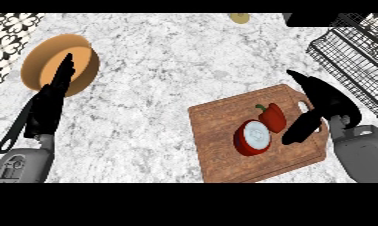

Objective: Pick the bell pepper from the cutting board and place it in the tiered basket

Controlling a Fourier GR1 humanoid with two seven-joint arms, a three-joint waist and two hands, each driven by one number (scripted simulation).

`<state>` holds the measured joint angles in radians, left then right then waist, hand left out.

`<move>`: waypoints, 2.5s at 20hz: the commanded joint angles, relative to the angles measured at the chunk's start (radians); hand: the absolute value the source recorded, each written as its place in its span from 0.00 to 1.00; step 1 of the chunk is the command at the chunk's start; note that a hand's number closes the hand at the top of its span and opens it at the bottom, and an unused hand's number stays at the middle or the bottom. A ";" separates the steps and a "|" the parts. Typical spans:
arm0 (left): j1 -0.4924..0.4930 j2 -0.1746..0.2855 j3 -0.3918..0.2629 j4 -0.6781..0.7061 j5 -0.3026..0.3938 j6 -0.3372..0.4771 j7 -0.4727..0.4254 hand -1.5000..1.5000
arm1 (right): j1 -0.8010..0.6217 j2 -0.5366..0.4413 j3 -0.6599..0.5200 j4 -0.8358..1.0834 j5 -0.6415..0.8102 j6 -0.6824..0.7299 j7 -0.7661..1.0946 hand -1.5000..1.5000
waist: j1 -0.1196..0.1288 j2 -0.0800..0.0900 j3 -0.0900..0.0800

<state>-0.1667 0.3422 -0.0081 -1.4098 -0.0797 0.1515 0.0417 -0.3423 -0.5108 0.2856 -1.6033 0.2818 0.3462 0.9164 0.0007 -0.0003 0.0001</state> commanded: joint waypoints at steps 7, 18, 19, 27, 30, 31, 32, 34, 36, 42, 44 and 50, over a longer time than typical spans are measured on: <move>-0.019 -0.033 0.038 0.001 -0.045 -0.035 0.006 0.50 | 0.061 0.110 -0.009 -0.075 0.144 0.058 0.065 0.00 | -0.002 0.000 0.000; 0.047 -0.050 0.086 -0.045 -0.046 -0.089 -0.011 0.50 | 0.107 0.210 -0.036 0.037 0.257 0.047 -0.014 0.00 | 0.001 0.000 0.000; -0.007 -0.054 0.051 -0.083 -0.088 -0.063 0.076 0.50 | 0.014 0.254 -0.018 0.155 0.288 0.022 -0.018 0.00 | 0.004 0.001 0.000; -0.032 -0.084 0.082 -0.064 -0.101 -0.081 0.086 0.50 | 0.008 0.324 -0.064 0.211 0.326 0.044 -0.067 0.00 | 0.002 0.000 0.000; 0.077 -0.073 0.106 -0.055 -0.091 -0.116 -0.042 0.50 | 0.070 0.272 -0.103 0.197 0.323 0.066 -0.157 0.00 | 0.001 0.000 0.000; 0.044 -0.089 0.099 -0.115 -0.105 -0.089 0.048 0.50 | -0.030 0.287 -0.130 0.333 0.327 0.082 -0.163 0.00 | 0.005 0.000 0.000; 0.001 -0.062 0.130 -0.027 -0.084 -0.130 0.008 0.50 | -0.007 0.343 -0.108 0.236 0.326 0.088 -0.062 0.00 | 0.000 0.000 0.000; -0.059 -0.045 0.147 -0.009 -0.082 -0.136 0.043 0.50 | 0.004 0.265 -0.154 0.338 0.330 0.075 -0.213 0.00 | 0.000 0.001 0.000; 0.029 -0.128 0.076 -0.065 -0.146 -0.063 0.005 0.50 | 0.033 0.343 -0.101 0.280 0.321 0.117 -0.120 1.00 | 0.001 0.000 0.000; -0.009 -0.090 0.121 -0.019 -0.107 -0.108 0.017 0.50 | 0.046 0.275 0.024 0.297 0.432 0.134 -0.291 1.00 | 0.000 0.000 0.000; 0.000 -0.096 0.117 -0.085 -0.119 -0.106 0.070 0.50 | 0.071 0.277 -0.011 0.234 0.431 0.153 -0.276 1.00 | 0.000 -0.001 0.000; 0.030 -0.099 0.125 -0.082 -0.127 -0.099 0.030 0.50 | 0.052 0.332 -0.147 0.138 0.306 0.174 -0.201 1.00 | -0.003 -0.002 0.000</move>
<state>-0.1574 0.2372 0.1060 -1.4585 -0.2046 0.0517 0.0674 -0.3137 -0.1974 0.1828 -1.3611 0.6428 0.4807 0.6709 -0.0005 -0.0034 -0.0032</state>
